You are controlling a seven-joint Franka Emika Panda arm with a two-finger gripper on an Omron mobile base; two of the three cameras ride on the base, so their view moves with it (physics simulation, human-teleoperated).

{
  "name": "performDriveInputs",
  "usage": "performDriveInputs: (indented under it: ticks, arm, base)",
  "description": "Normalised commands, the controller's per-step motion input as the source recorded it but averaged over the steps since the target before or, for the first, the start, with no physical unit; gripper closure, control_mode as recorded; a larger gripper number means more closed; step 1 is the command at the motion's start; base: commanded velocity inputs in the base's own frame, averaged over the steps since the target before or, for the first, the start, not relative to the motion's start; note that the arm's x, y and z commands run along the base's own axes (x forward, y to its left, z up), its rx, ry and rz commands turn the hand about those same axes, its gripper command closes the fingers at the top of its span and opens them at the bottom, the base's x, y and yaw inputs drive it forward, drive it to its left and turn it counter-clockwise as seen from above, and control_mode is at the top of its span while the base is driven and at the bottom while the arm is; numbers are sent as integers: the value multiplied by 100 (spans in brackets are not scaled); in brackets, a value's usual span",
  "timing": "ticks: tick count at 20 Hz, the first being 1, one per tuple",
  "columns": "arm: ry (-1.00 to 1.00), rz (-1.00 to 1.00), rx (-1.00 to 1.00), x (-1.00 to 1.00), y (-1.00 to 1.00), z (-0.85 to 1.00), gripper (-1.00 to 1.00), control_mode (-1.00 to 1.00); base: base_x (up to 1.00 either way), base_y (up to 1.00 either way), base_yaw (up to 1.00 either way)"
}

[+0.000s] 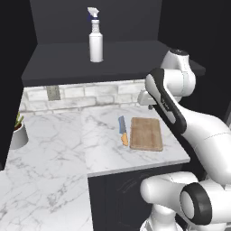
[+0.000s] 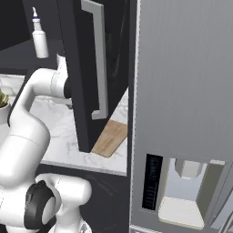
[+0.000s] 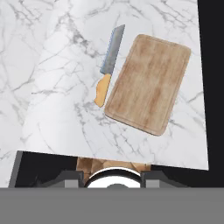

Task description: Move the cutting board and knife to the sink. Then move spray from the cabinet to the counter.

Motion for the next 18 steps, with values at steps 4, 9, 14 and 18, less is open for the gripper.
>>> performDriveInputs:
  ticks: [4,9,14,18]
  arm:
    - [4,0,1,0,5,-9,-100,-100]
    - [20,-6,0,10,53,-52,-100,-100]
    - [16,-1,6,9,32,-53,-100,-100]
    - [0,0,-8,7,19,-36,-100,-100]
  base:
    - [0,0,0]
    - [0,0,0]
    - [0,0,0]
    - [0,0,0]
